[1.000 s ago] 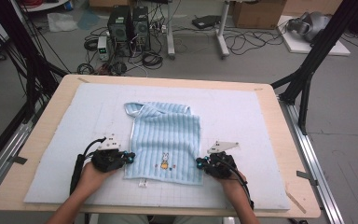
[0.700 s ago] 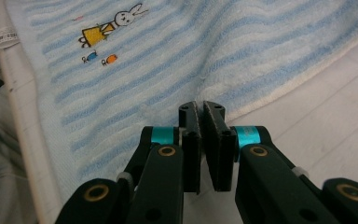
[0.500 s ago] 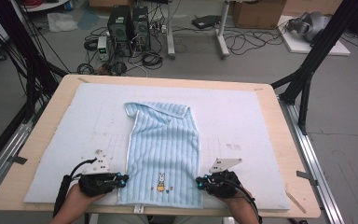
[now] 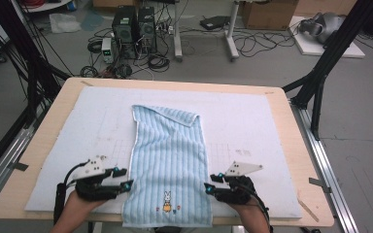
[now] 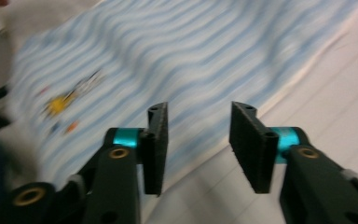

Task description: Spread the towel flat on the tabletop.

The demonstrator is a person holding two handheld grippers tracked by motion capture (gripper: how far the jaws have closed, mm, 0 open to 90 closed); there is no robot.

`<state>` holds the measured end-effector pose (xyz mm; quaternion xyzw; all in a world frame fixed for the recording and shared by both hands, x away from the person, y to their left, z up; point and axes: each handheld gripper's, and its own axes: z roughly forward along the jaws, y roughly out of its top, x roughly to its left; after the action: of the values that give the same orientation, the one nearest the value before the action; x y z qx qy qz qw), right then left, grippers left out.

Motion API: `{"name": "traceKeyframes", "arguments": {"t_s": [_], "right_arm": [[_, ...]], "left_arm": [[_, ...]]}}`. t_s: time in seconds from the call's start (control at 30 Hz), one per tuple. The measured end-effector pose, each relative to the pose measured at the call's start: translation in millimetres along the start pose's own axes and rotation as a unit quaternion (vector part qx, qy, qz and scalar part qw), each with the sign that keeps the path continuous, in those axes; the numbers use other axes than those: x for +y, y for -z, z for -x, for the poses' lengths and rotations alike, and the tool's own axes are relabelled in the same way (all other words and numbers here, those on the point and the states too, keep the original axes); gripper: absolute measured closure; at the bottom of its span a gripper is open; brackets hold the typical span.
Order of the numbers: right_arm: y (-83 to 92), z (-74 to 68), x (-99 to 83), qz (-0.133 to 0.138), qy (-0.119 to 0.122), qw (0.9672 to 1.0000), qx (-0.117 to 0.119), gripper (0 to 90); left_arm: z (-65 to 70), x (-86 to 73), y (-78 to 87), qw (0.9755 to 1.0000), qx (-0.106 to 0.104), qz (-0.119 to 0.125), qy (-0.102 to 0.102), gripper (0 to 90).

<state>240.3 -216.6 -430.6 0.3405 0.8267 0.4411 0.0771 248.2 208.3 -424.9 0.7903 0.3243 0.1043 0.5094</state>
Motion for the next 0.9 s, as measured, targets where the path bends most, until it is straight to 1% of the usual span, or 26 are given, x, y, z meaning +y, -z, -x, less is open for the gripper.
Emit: {"name": "traceKeyframes", "arguments": {"t_s": [0.03,0.07,0.1,0.13,0.17,0.2,0.23,0.27,0.3,0.33,0.37,0.43,0.47,0.5,0.53,0.57,0.6,0.63,0.67,0.7,0.73,0.77,0.8,0.83,0.87,0.9], "right_arm": [[-2.7,4.5,4.2,0.007,-0.008,0.9999,-0.012,55.8],[-6.4,9.2,8.3,0.011,-0.011,0.9996,-0.025,55.8],[-6.4,9.2,8.3,0.011,-0.011,0.9996,-0.025,55.8],[-16.4,18.5,16.8,0.014,-0.021,0.9984,-0.05,55.7],[-16.4,18.5,16.8,0.014,-0.021,0.9984,-0.05,55.7],[-28.0,27.3,24.2,0.013,-0.024,0.9973,-0.068,56.2],[-33.6,30.6,26.8,0.013,-0.029,0.9966,-0.076,57.0],[-38.7,33.4,29.2,0.009,-0.032,0.9957,-0.086,57.0],[-43.4,35.6,31.4,0.002,-0.027,0.9948,-0.098,57.5],[-47.2,38.0,32.6,-0.002,-0.025,0.9941,-0.105,58.2],[-50.2,40.3,33.6,-0.003,-0.028,0.9936,-0.11,58.9],[-54.3,42.9,34.9,-0.012,-0.027,0.9925,-0.118,61.9],[-56.1,44.0,34.9,-0.019,-0.024,0.9923,-0.12,65.8],[-58.3,44.8,34.4,-0.028,-0.024,0.9918,-0.122,69.1],[-59.2,45.2,33.9,-0.03,-0.024,0.9917,-0.122,70.5],[-58.9,45.0,34.1,-0.031,-0.025,0.992,-0.119,77.5],[-58.7,44.9,34.1,-0.033,-0.024,0.9932,-0.109,83.0],[-59.0,43.2,34.2,-0.033,-0.027,0.9935,-0.105,86.3],[-58.7,41.5,34.4,-0.038,-0.021,0.9935,-0.106,86.7],[-58.7,41.5,34.4,-0.038,-0.021,0.9935,-0.106,86.7],[-56.0,38.8,33.5,-0.043,-0.016,0.9939,-0.1,87.0],[-53.7,37.0,32.1,-0.046,-0.018,0.994,-0.098,87.1],[-50.9,35.2,30.0,-0.047,-0.016,0.9945,-0.093,87.1],[-50.9,35.2,30.0,-0.047,-0.016,0.9945,-0.093,87.1],[-44.2,31.8,23.9,-0.047,-0.015,0.9952,-0.084,87.0],[-40.6,29.8,20.6,-0.049,-0.014,0.9955,-0.081,87.0]], "left_arm": [[0.0,0.0,0.0,1.0,0.0,0.0,0.0,48.9],[-6.0,6.1,-4.0,0.9999,0.005,0.009,0.006,49.3],[-12.5,11.6,-9.0,0.9998,0.014,0.014,0.01,49.3],[-25.9,19.9,-22.1,0.9992,0.029,0.015,0.024,51.5],[-25.9,19.9,-22.1,0.9992,0.029,0.015,0.024,52.2],[-39.4,24.8,-36.8,0.9983,0.043,0.007,0.04,52.9],[-39.4,24.8,-36.8,0.9983,0.043,0.007,0.04,53.6],[-51.0,26.0,-50.7,0.9968,0.056,-0.003,0.056,53.8],[-54.9,25.5,-57.2,0.9959,0.066,-0.011,0.06,54.8],[-58.1,24.9,-62.9,0.9954,0.072,-0.024,0.059,55.1],[-59.6,24.0,-68.2,0.9944,0.079,-0.034,0.061,55.2],[-60.6,21.6,-75.9,0.9928,0.09,-0.053,0.058,55.4],[-60.3,21.2,-78.4,0.9923,0.094,-0.059,0.055,56.2],[-59.6,21.7,-78.1,0.992,0.1,-0.06,0.048,58.7],[-58.4,21.6,-78.6,0.9914,0.105,-0.062,0.047,60.7],[-57.3,21.7,-78.0,0.9911,0.11,-0.067,0.032,66.0],[-57.2,21.4,-76.9,0.9923,0.098,-0.071,0.027,76.5],[-56.0,21.1,-76.5,0.9926,0.093,-0.072,0.029,86.0],[-54.6,21.2,-75.1,0.9925,0.091,-0.079,0.022,86.5],[-54.6,21.2,-75.1,0.9925,0.091,-0.079,0.022,86.8],[-51.5,18.9,-72.3,0.9936,0.076,-0.077,0.032,87.0],[-49.9,16.7,-69.9,0.9942,0.067,-0.075,0.037,87.0],[-48.2,14.4,-67.4,0.9948,0.06,-0.074,0.037,87.0],[-48.2,14.4,-67.4,0.9948,0.06,-0.074,0.037,87.0],[-44.8,10.1,-62.3,0.9955,0.049,-0.071,0.038,87.0],[-42.9,8.9,-60.0,0.9956,0.046,-0.073,0.034,87.0]]}}
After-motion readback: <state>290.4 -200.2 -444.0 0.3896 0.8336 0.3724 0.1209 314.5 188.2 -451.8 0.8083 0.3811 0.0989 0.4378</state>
